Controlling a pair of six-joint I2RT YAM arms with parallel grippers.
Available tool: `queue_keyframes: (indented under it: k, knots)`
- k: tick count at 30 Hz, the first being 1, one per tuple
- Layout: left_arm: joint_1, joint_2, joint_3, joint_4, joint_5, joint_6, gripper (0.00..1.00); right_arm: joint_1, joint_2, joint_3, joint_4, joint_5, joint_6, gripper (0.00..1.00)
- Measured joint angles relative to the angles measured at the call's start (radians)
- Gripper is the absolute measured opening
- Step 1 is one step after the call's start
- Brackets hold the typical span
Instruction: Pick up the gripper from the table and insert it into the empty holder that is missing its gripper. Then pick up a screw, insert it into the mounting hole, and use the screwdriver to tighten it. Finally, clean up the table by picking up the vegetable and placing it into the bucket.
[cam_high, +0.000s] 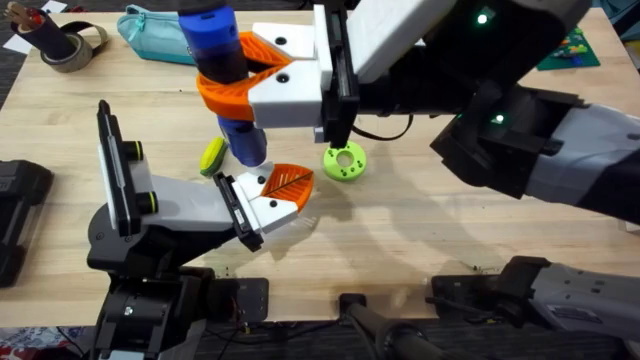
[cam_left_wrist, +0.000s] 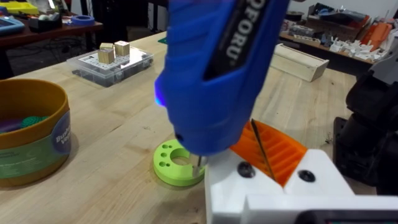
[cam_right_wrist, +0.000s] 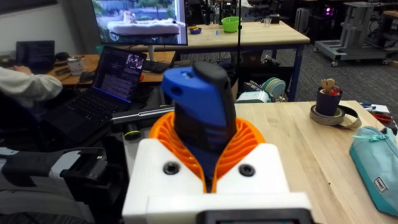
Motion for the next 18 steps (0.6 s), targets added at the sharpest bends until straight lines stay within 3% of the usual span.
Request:
queue_keyframes:
  k: [18]
  knots:
    - [0.000,0.001,0.000,-0.021,-0.001,-0.003,0.011,0.000,0.015,0.023,0.033,-0.024,0.060,0.038]
